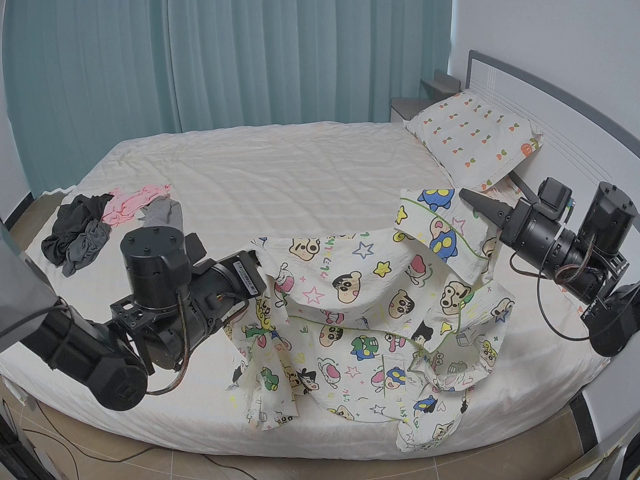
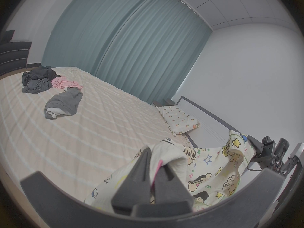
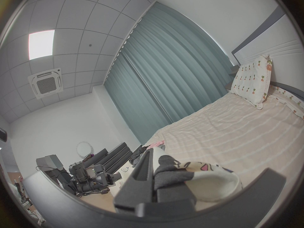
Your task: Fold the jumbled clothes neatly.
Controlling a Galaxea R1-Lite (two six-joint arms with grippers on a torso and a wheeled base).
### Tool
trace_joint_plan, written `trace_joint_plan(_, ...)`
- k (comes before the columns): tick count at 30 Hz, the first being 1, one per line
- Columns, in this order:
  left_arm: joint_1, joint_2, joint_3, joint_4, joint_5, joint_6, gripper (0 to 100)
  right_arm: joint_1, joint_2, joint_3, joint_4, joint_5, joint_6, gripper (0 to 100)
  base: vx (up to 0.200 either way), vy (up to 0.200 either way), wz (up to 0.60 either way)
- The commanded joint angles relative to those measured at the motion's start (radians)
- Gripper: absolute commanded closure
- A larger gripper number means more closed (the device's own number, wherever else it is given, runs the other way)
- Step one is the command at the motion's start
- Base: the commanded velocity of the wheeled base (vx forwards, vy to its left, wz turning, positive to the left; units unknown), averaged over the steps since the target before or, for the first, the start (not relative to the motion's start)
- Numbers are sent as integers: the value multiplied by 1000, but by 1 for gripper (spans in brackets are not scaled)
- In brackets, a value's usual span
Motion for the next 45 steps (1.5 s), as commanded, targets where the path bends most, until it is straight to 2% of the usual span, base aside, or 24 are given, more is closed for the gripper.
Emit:
trace_joint_plan(1,12,84,-51,18,0,5,100,-13,87,-43,-3,-9,-9,100,200,0,0)
trace_joint_plan(14,52,264,-219,97,0,8,100,-53,277,-126,-68,-14,-22,100,200,0,0)
trace_joint_plan(26,104,485,-377,99,4,44,100,-70,495,-261,-60,-45,-22,100,0,0,0)
trace_joint_plan(30,113,549,-476,148,7,45,100,-84,578,-329,-57,-65,-23,100,0,0,0)
trace_joint_plan(34,128,595,-539,176,23,76,100,-101,631,-398,-13,-72,-28,100,0,0,0)
trace_joint_plan(36,147,640,-585,173,35,137,100,-105,662,-461,55,-75,-28,100,0,0,0)
trace_joint_plan(45,176,696,-694,254,49,140,100,-113,783,-686,188,-160,-28,100,0,0,0)
